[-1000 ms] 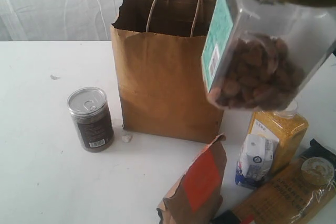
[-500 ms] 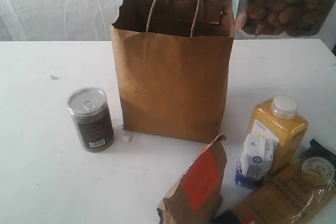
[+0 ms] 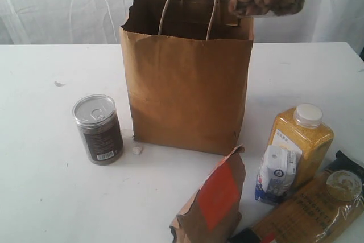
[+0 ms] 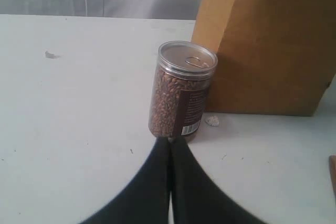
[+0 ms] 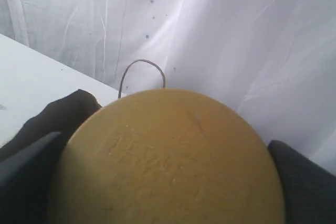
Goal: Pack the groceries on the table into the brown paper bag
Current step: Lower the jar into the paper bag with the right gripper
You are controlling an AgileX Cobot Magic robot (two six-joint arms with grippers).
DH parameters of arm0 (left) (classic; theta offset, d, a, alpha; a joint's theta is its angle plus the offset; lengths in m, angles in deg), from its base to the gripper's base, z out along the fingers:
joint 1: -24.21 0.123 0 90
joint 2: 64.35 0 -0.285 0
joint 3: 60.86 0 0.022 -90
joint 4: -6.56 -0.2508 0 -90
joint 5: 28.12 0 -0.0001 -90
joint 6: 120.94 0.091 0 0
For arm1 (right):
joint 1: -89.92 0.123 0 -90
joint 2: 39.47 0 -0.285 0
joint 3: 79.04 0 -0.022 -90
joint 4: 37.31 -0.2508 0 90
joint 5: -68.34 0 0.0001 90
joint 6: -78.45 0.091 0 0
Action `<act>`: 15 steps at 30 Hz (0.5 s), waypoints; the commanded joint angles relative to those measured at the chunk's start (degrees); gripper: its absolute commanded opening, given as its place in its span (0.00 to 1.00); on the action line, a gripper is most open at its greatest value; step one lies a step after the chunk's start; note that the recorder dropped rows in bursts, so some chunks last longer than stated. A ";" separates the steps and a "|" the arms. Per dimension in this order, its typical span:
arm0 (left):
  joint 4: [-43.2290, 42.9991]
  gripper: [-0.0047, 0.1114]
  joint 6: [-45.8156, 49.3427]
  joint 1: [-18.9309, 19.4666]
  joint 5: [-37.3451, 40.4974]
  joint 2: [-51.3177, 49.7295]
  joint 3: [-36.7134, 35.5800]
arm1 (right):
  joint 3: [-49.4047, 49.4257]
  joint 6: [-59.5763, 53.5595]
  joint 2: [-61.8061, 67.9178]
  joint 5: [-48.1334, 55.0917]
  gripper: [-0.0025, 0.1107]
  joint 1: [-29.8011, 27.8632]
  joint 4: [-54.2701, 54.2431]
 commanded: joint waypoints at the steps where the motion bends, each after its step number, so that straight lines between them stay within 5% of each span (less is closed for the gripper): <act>1: 0.57 0.04 0.19 0.20 0.18 0.28 -0.22 | -2.00 -2.04 3.11 -4.61 0.02 -0.50 0.77; 15: 0.57 0.04 0.19 0.20 0.18 0.28 -0.22 | -4.50 -2.51 10.90 -9.51 0.02 -0.50 -4.09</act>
